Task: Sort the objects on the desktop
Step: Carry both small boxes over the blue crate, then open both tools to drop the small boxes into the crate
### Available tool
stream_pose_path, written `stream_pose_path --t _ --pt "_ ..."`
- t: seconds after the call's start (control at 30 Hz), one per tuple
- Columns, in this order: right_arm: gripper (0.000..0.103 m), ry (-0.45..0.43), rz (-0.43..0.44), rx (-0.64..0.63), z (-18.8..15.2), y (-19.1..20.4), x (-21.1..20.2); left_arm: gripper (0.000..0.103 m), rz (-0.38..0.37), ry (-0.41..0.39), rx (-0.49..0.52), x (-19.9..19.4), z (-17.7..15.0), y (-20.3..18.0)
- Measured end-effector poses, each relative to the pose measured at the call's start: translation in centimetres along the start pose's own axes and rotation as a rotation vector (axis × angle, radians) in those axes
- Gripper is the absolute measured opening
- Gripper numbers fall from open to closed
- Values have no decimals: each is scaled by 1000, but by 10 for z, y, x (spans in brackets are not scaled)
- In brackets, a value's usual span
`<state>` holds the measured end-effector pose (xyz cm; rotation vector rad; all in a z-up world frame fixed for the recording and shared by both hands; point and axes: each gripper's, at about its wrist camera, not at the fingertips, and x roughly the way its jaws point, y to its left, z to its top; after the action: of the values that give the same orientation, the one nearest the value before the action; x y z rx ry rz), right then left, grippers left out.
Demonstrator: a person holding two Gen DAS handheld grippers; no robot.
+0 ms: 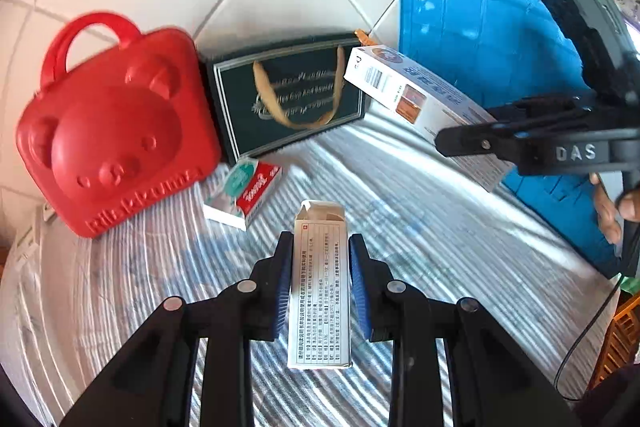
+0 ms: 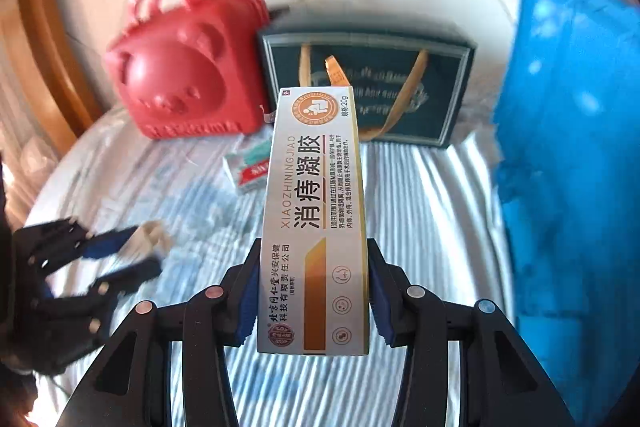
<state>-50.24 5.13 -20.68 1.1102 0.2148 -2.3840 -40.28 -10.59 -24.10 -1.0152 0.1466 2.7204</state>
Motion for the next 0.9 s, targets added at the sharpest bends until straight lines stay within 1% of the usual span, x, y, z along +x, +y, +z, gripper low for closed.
stream_pose_path --t 0.1,0.2,0.3,0.4,0.5,0.57,0.67,0.7,0.73,0.77,0.8,0.83,0.87,0.9 --pt "46 -122 -10 13 -3 -4 -77 26 -4 -89 57 -37 33 -27" --pt "46 -245 -39 44 -4 -12 -150 26 -30 -179 143 -69 71 -69" --pt "46 -350 -80 95 -15 -30 -220 27 -85 -275 210 -97 112 -117" --pt "46 -412 -170 133 -30 -50 -273 27 -153 -343 238 -112 146 -164" --pt "46 -457 -267 197 -46 -82 -313 27 -214 -370 255 -113 173 -212" --pt "46 -476 -335 239 -57 -104 -336 27 -255 -370 262 -108 187 -242" --pt "47 -478 -452 293 -68 -137 -355 28 -283 -363 261 -99 208 -283" --pt "61 -481 -496 319 -69 -147 -355 28 -282 -348 263 -94 214 -294" --pt "75 -474 -533 346 -71 -158 -358 33 -256 -336 263 -90 220 -303" --pt "93 -477 -558 364 -74 -168 -361 45 -219 -323 258 -85 224 -310" --pt "93 -493 -566 376 -79 -173 -365 51 -189 -315 249 -83 225 -315" --pt "93 -504 -560 390 -83 -178 -369 61 -175 -326 237 -84 224 -315" --pt "93 -518 -543 396 -88 -181 -373 68 -173 -343 225 -86 222 -314" --pt "93 -530 -535 395 -89 -180 -375 71 -168 -353 209 -88 220 -313"
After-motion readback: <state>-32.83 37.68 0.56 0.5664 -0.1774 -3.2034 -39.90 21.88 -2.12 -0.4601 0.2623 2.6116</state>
